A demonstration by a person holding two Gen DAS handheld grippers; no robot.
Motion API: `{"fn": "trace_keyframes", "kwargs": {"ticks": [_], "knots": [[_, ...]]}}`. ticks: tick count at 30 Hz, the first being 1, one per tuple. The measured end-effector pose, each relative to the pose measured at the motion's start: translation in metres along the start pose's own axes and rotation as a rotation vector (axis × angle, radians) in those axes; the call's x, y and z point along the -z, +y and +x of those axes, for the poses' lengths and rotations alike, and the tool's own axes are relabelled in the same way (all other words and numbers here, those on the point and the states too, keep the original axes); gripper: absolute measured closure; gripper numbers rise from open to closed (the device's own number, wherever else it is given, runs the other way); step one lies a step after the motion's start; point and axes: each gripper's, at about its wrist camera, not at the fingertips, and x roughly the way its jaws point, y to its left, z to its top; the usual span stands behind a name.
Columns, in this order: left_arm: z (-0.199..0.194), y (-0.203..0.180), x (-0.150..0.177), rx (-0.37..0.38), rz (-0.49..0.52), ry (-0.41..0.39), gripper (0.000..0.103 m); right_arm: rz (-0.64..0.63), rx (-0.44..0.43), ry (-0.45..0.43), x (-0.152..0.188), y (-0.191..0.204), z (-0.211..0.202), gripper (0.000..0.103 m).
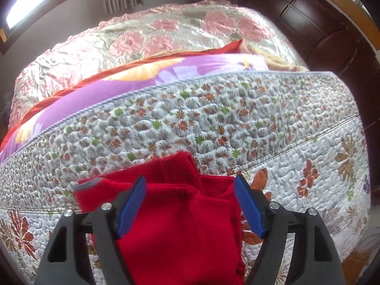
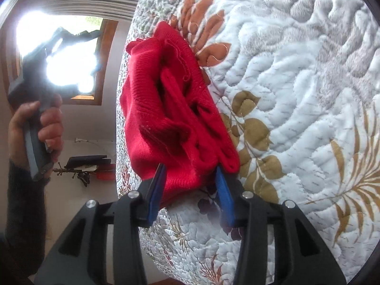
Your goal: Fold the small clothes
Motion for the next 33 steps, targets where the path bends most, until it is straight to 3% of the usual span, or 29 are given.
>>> {"fn": "trace_keyframes", "kwargs": {"ticks": [3,5,8,14,15,16,17,21,24,26,29,30,31,33], "knots": [[-0.025,0.031,0.035,0.113,-0.019,-0.046,0.019,-0.023,-0.057,-0.032,-0.019,0.009,-0.024,0.059],[-0.035,0.040,0.064,0.145,-0.012,-0.047,0.019,0.001,-0.124,-0.027,-0.045,0.013,-0.026,0.059],[-0.030,0.045,0.108,0.184,-0.013,-0.002,0.019,0.011,-0.209,0.060,-0.094,0.024,0.006,0.059],[-0.015,0.046,0.164,0.221,0.004,0.083,0.019,0.086,-0.180,0.170,-0.151,0.015,0.074,0.053],[-0.011,0.045,0.169,0.224,0.013,0.095,0.019,0.094,-0.201,0.174,-0.155,0.012,0.078,0.055],[-0.010,0.045,0.173,0.224,0.021,0.095,0.019,0.091,-0.203,0.171,-0.158,0.011,0.078,0.069],[-0.008,0.044,0.176,0.228,0.029,0.098,0.019,0.074,-0.198,0.165,-0.159,0.011,0.076,0.094],[0.000,0.045,0.184,0.245,0.041,0.120,0.019,-0.085,-0.118,0.061,-0.176,0.027,0.054,0.097],[0.010,0.047,0.191,0.241,0.043,0.149,0.019,-0.204,0.012,0.027,-0.182,0.038,0.057,0.097],[0.017,0.050,0.193,0.242,0.024,0.179,0.019,-0.197,0.048,0.044,-0.186,0.031,0.070,0.093],[0.012,0.048,0.193,0.236,0.042,0.171,0.019,-0.203,0.024,0.042,-0.188,0.034,0.065,0.085],[0.009,0.046,0.192,0.228,0.057,0.163,0.019,-0.205,0.015,0.041,-0.187,0.037,0.058,0.079],[0.007,0.044,0.191,0.209,0.069,0.163,0.019,-0.199,0.008,0.040,-0.185,0.038,0.050,0.064],[0.006,0.040,0.188,0.150,0.087,0.167,0.019,-0.211,0.002,0.040,-0.175,0.038,0.037,0.058]]}}
